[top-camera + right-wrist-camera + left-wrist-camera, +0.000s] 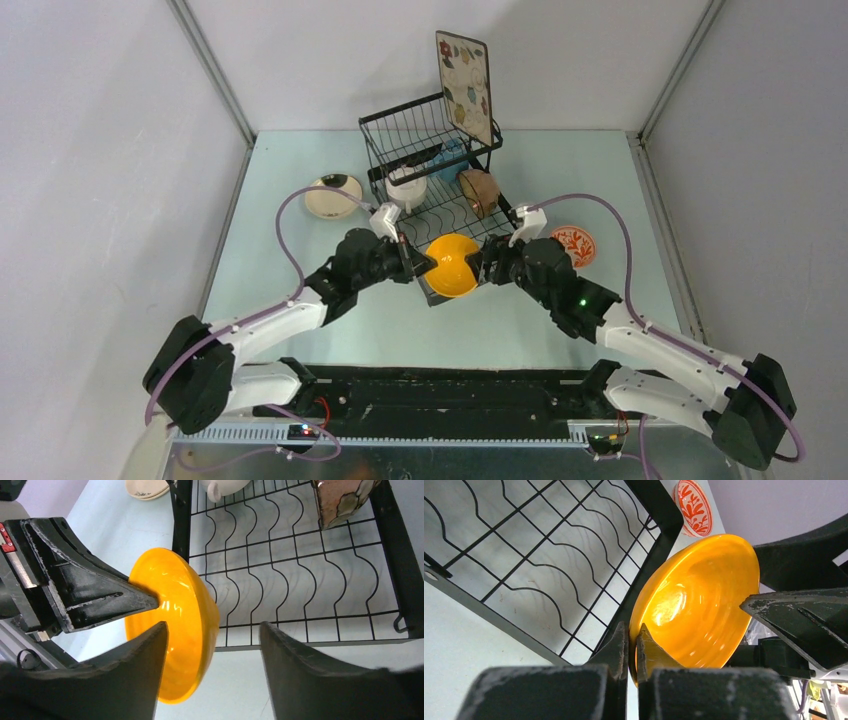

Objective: Load the mixed dishes into the dish rack

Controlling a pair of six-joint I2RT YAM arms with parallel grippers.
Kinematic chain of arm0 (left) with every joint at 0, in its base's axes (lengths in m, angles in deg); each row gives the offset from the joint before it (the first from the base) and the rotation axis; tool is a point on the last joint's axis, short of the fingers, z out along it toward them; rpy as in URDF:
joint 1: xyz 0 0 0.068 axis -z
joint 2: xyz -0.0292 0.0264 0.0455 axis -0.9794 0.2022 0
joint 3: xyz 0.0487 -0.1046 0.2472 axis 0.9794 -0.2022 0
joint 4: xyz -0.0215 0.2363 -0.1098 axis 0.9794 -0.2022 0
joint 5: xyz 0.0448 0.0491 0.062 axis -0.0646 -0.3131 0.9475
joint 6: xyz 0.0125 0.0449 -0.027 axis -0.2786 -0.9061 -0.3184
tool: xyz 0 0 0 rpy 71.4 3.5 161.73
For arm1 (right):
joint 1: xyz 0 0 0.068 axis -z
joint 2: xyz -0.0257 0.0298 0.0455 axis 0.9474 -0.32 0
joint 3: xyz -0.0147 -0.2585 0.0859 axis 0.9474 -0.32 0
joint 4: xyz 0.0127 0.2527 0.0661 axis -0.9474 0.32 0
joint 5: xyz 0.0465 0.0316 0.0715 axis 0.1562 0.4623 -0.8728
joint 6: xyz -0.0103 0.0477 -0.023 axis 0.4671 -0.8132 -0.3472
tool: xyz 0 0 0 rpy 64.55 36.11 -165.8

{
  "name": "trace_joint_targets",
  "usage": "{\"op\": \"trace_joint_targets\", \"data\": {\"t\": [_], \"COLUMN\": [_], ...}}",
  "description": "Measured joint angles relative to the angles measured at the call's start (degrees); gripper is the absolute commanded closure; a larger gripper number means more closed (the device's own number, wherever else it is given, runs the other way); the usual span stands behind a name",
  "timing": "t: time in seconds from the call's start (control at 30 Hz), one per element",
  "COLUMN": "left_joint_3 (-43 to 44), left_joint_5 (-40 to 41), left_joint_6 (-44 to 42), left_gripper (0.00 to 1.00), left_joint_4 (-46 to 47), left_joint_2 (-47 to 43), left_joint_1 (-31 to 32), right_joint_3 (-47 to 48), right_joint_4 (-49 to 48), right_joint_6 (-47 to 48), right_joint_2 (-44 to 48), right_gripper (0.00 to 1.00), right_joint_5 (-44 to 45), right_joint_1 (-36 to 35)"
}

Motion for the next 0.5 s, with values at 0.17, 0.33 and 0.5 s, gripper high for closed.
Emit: {"op": "trace_joint_targets", "data": {"t": [0.17,0.33,0.5], "left_joint_3": [-0.70,-0.70,-0.81], "left_joint_5": [-1.99,-5.16,-8.52], "left_joint_6": [0.26,0.66,1.70], "left_gripper": [1.00,1.00,1.00], "left_joint_4": [0.22,0.17,0.72], "left_joint_2": [-0.92,-1.97,-3.69], "left_joint_1": [-2.60,-5.14,-7.26], "right_joint_3": [-0.11,-2.60,-5.49], "right_joint_4": [-0.28,-2.40,-5.44], "right_joint_6": [0.44,0.37,-1.70], "right_joint_2": [0.87,4.96,7.93], "right_gripper": [0.01,0.00,0.00], "right_joint_5": [-4.48,-14.29,-25.59], "right_joint_1": [3.52,10.47,19.30]}}
